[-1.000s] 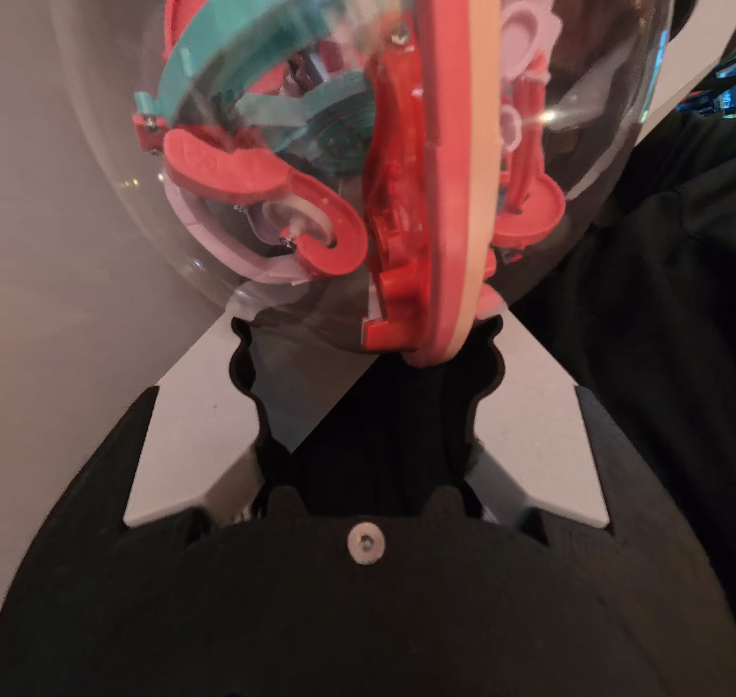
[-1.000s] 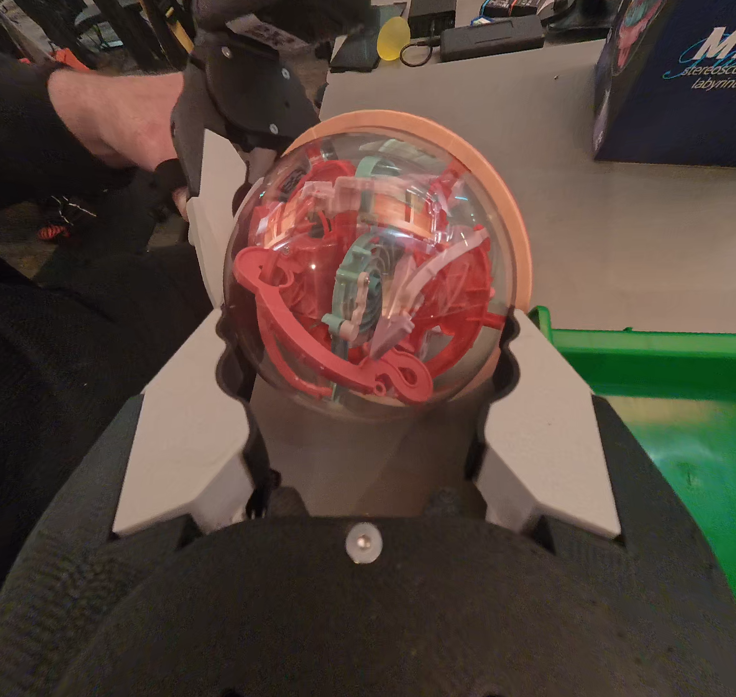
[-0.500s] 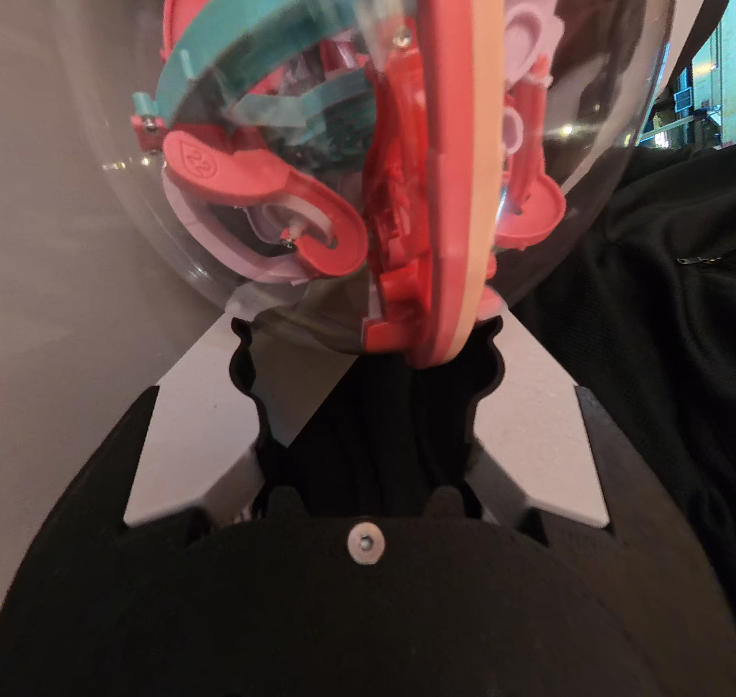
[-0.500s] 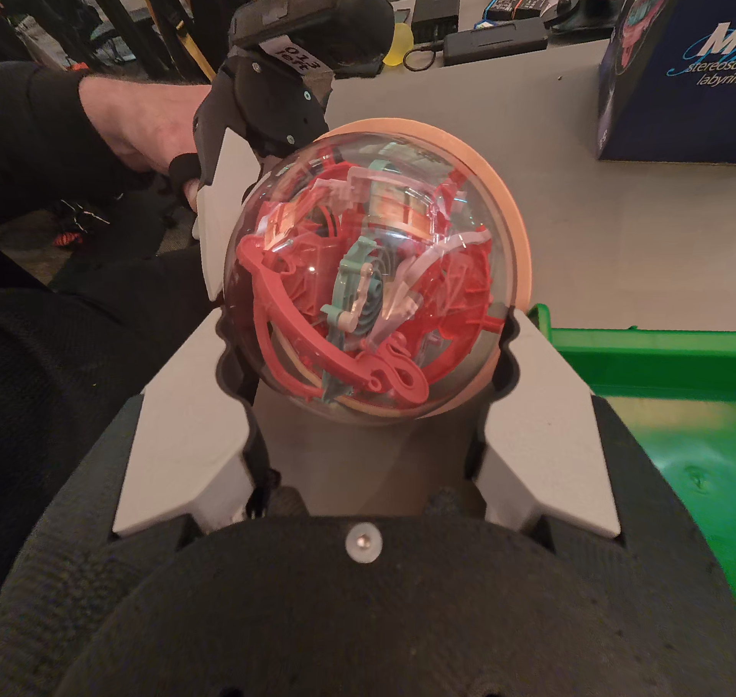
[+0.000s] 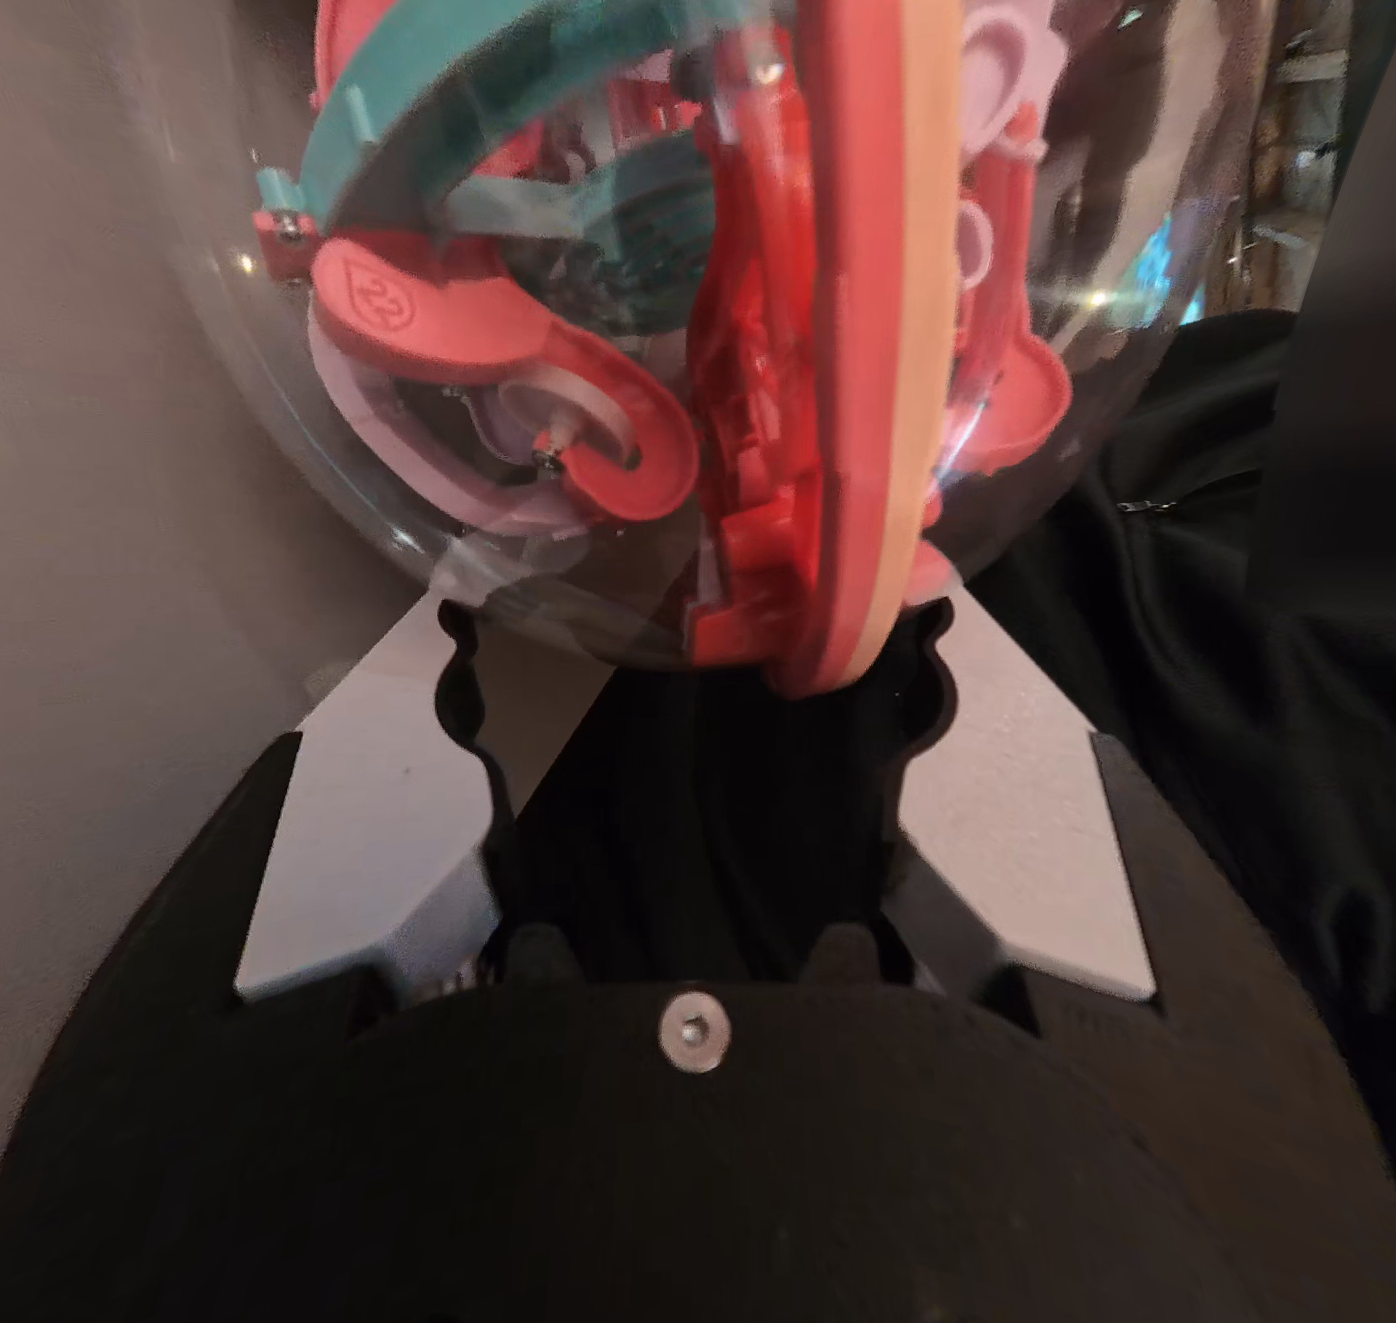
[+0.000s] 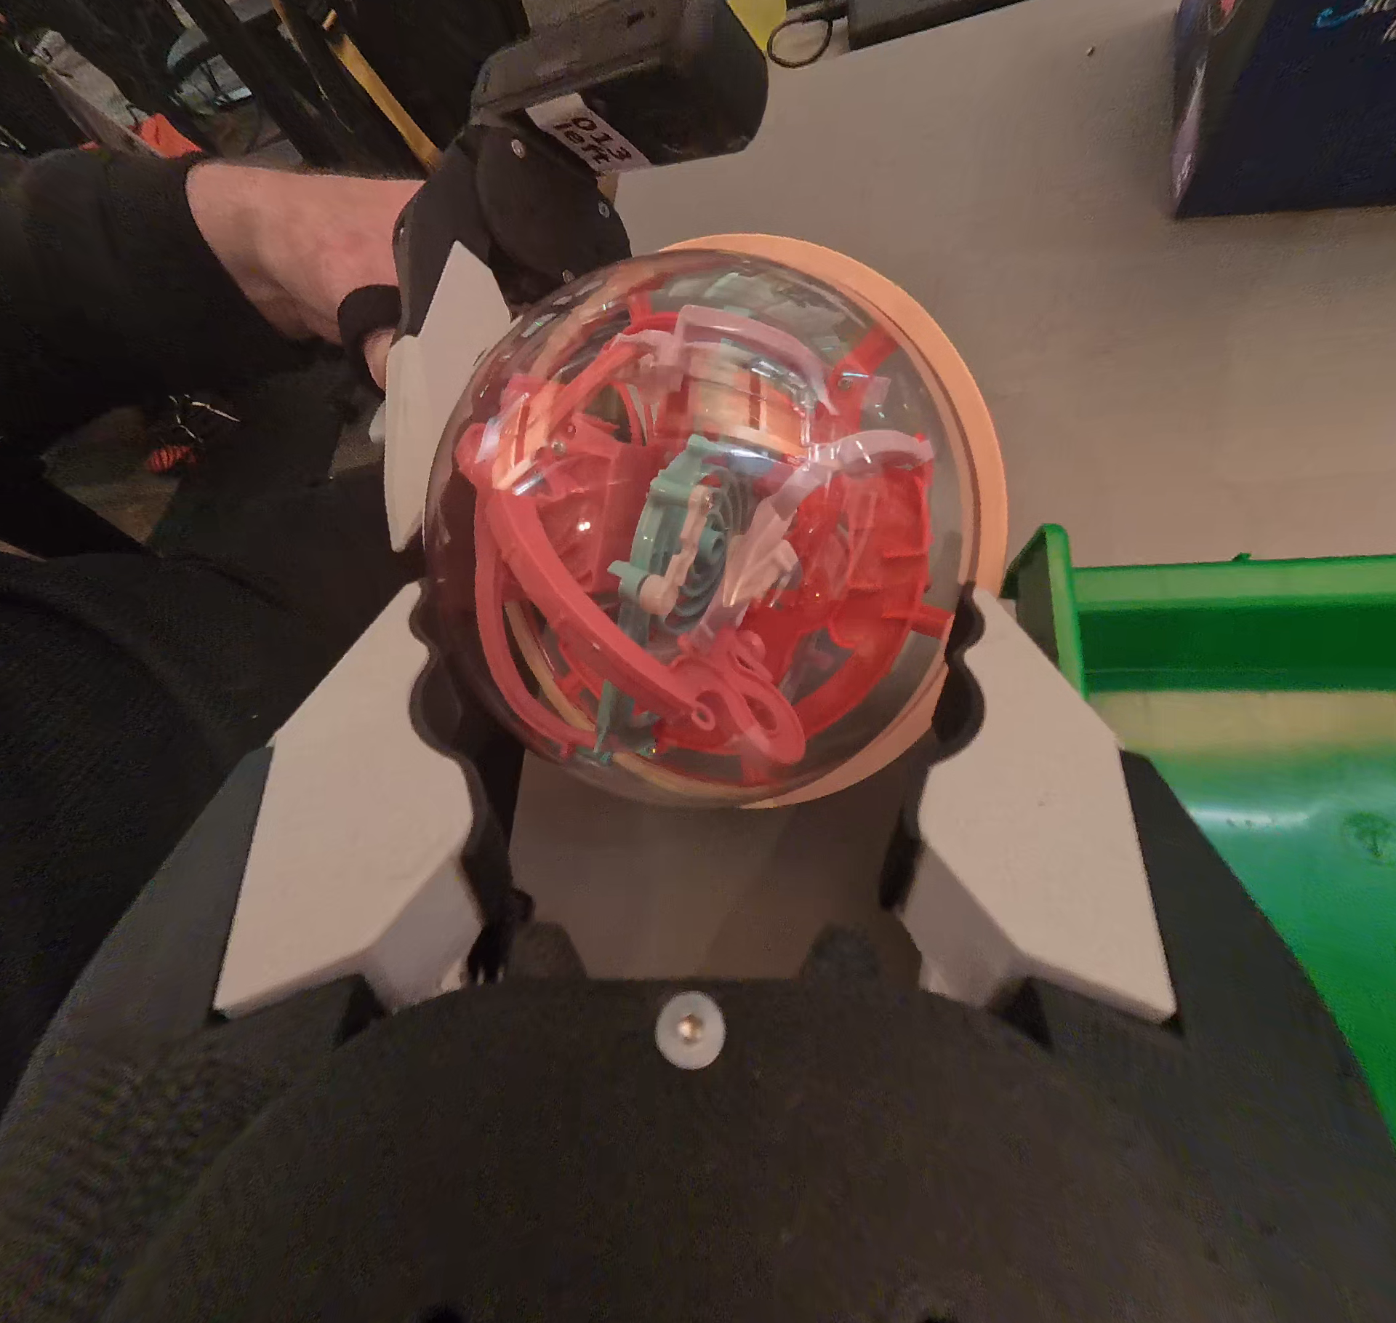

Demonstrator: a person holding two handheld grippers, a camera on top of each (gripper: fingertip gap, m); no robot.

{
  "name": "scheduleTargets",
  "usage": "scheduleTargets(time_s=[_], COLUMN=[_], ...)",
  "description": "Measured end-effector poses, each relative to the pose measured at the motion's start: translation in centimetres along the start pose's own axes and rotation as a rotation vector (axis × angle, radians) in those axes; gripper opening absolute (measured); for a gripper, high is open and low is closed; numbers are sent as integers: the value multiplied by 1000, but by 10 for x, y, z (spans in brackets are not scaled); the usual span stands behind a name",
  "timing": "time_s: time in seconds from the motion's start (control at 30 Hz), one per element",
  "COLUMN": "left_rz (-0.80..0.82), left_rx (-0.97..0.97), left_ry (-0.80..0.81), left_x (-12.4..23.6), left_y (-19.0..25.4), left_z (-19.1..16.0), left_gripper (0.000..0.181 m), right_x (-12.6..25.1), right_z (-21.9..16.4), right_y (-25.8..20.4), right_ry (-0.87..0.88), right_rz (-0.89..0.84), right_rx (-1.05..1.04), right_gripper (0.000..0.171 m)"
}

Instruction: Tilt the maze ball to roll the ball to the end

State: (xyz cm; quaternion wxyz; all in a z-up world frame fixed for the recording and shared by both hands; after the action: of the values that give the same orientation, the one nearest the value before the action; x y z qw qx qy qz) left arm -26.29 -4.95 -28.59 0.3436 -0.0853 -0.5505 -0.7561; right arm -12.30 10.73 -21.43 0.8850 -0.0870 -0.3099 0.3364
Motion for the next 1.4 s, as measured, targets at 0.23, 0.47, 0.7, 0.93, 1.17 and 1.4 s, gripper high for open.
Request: scheduleTargets(time_s=[0.23, 0.47, 0.7, 0.93, 1.17, 1.4], left_rz=[2, -23, -30, -39, -55, -52], left_rx=[7, 2, 0, 11, 32, 30], left_ry=[7, -18, -35, -12, 38, 55], left_x=[2, 3, 8, 10, 16, 16], left_y=[-1, -5, -7, -8, -11, -11], left_z=[4, 6, 8, 8, 8, 7], left_gripper=[112, 110, 106, 105, 104, 104], right_x=[2, -4, -9, 0, 7, 6], right_z=[-4, 3, 8, 4, -3, -5], right_y=[1, -6, -5, -2, 0, -2], right_ry=[-40, -74, -98, -77, -92, -96], right_rz=[-24, -69, -66, -19, -5, -36], right_rx=[61, 278, 351, 347, 370, 390], right_gripper=[129, 135, 135, 130, 126, 125])
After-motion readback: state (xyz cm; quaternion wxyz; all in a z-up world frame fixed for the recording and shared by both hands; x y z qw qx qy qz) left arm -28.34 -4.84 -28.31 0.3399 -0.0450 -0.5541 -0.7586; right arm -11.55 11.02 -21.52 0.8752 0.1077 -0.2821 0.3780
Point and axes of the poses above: each gripper's, where its closed fingertips meet, x back along the fingers, z out of its top, y = z × x across the jaws, the point moved 10 cm from there along x, back along the fingers, and after that the axes turned 11 degrees about z, right-handed, at the moved point
